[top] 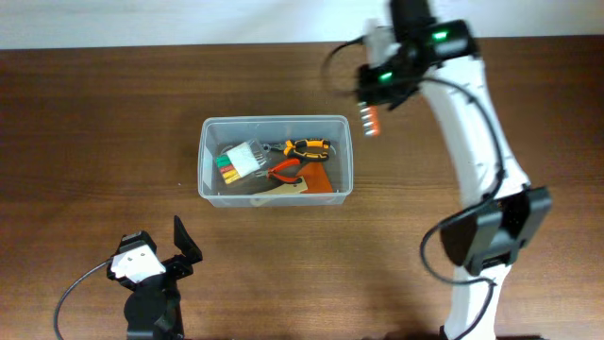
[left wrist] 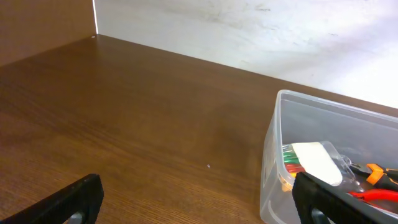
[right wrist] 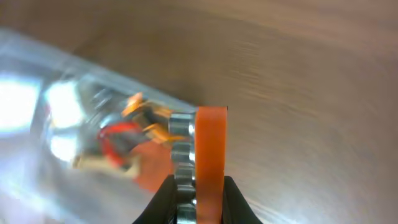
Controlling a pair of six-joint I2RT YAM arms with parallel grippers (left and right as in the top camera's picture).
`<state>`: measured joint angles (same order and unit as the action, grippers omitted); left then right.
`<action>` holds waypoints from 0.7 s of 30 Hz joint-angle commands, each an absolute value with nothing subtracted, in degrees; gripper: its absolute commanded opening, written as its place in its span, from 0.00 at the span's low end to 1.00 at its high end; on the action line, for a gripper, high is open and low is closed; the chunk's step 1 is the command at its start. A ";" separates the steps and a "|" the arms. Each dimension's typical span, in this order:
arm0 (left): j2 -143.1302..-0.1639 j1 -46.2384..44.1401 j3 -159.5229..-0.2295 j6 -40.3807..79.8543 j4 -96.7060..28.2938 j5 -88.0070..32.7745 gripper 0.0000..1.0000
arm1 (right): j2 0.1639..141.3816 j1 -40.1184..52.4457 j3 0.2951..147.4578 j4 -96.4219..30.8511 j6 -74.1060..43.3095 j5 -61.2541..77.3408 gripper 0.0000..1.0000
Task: Pack container
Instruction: 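Lower the orange strip into the container and release it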
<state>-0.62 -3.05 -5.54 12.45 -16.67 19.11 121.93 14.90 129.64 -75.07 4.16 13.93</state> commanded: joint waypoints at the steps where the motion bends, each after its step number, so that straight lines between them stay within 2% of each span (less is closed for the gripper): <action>1: -0.47 -3.27 -5.32 11.94 -16.71 19.31 0.99 | 121.78 22.31 129.14 -75.99 25.34 15.25 0.04; 7: -0.47 -3.27 -5.32 11.94 -16.71 19.33 0.99 | 123.17 31.99 124.90 -75.75 48.47 15.25 0.04; 12: -0.47 -3.27 -5.32 11.94 -16.71 19.33 0.99 | 124.16 35.46 119.11 -71.72 63.83 15.22 0.04; 21: -0.47 -3.27 -5.32 11.94 -16.71 19.33 0.99 | 124.25 35.99 105.62 -54.35 63.37 15.92 0.04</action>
<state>-0.62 -3.05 -5.54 12.45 -16.67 19.11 124.31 36.05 107.98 -56.69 62.02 14.68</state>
